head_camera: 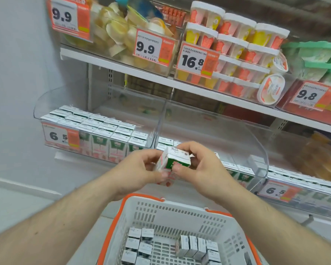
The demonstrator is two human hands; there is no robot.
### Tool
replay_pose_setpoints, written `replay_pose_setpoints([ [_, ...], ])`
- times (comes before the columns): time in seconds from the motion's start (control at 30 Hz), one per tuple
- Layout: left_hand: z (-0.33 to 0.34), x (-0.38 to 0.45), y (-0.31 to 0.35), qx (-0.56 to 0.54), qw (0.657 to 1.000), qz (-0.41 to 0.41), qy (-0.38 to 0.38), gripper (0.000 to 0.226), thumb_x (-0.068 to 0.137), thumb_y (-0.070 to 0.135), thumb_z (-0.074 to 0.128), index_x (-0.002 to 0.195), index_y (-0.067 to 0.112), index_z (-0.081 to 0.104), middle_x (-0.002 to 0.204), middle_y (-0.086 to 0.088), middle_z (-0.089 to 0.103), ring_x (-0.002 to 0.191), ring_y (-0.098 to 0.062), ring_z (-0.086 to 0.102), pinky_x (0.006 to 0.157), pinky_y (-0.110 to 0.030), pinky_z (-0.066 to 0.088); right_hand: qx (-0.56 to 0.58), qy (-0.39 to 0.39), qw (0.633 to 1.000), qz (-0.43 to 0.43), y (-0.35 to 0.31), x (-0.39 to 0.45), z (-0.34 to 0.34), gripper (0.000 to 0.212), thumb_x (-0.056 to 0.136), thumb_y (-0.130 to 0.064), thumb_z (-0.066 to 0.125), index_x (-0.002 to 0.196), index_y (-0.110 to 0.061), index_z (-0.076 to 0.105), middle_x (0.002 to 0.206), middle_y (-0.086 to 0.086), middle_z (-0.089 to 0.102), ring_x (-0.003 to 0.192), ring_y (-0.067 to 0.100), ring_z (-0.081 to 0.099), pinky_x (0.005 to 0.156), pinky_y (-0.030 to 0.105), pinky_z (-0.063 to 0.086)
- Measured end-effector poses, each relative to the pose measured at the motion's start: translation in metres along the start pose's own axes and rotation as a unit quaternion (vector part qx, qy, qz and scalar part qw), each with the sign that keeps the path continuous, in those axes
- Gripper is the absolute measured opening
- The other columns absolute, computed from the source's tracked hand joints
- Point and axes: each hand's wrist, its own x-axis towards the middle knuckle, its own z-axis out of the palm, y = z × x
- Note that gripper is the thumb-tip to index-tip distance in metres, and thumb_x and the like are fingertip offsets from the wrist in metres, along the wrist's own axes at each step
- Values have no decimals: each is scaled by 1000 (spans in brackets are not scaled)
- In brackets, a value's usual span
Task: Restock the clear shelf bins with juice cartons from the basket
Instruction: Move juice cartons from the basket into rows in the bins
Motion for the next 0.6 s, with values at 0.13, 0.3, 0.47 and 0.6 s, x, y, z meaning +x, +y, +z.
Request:
replay_pose_setpoints([
  [0.13, -20, 0, -4, 31, 998, 36, 43, 43, 81, -4, 74, 115, 22, 69, 110, -5, 73, 106, -30, 66, 96, -47, 53, -146, 4, 989, -23, -19, 15, 16, 34, 76, -34, 77, 104, -35, 57, 98, -14, 66, 87, 8, 64, 80, 35, 56],
  [0.3, -33, 0, 5, 7, 983, 56, 174, 28, 80, 14, 79, 99, 31, 70, 97, 5, 73, 91, -11, 68, 73, -28, 57, -301, 72, 946, -95, -57, 45, 39, 20, 80, -43, 59, 90, -27, 66, 84, -6, 69, 82, 19, 62, 73, 38, 53],
  [0.47, -47, 10, -5, -147, 911, -132, 362, 7, 88, 18, 59, 82, 17, 58, 83, -3, 58, 90, -26, 57, 82, -41, 45, -386, 104, 910, -107, -92, 123, 44, 17, 87, -36, 51, 87, -19, 55, 83, 1, 59, 78, 28, 54, 64, 34, 40],
  [0.6, -44, 16, -12, -253, 889, -246, 292, 13, 91, 29, 52, 86, 19, 57, 80, -2, 53, 85, -24, 56, 87, -46, 44, -474, 54, 879, -23, -82, 181, 66, 13, 87, -27, 51, 87, -14, 52, 87, 8, 57, 79, 33, 51, 69, 32, 41],
])
